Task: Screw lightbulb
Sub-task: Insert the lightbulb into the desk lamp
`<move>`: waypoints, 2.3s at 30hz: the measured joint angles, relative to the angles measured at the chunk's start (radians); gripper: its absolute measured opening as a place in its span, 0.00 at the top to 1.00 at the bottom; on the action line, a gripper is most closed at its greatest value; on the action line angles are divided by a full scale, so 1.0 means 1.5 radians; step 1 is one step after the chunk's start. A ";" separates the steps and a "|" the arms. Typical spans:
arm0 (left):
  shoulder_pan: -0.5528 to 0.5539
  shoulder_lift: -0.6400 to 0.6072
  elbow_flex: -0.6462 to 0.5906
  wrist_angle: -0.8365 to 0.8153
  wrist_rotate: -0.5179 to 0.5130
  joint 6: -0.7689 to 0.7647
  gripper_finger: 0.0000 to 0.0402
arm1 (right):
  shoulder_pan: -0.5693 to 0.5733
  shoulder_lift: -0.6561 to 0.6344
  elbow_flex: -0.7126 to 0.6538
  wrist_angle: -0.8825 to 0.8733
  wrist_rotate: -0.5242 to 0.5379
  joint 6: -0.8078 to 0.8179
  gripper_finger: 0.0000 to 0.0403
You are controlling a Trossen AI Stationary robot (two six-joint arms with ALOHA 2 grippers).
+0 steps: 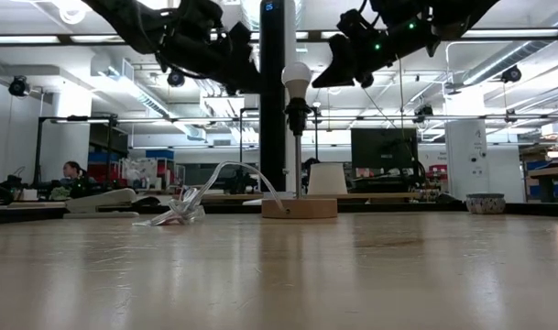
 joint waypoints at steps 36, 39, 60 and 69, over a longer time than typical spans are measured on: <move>0.000 0.006 0.000 0.068 -0.047 0.005 1.00 | 0.009 0.008 0.010 0.016 -0.060 -0.004 1.00; -0.002 0.001 0.000 0.039 -0.042 0.005 1.00 | 0.009 0.006 0.010 -0.003 -0.059 -0.003 1.00; -0.002 0.004 0.000 0.056 0.023 -0.002 1.00 | -0.007 0.007 0.011 0.021 -0.021 -0.035 1.00; 0.000 0.004 -0.001 0.055 0.005 -0.003 1.00 | 0.005 0.007 0.011 0.001 -0.045 -0.021 1.00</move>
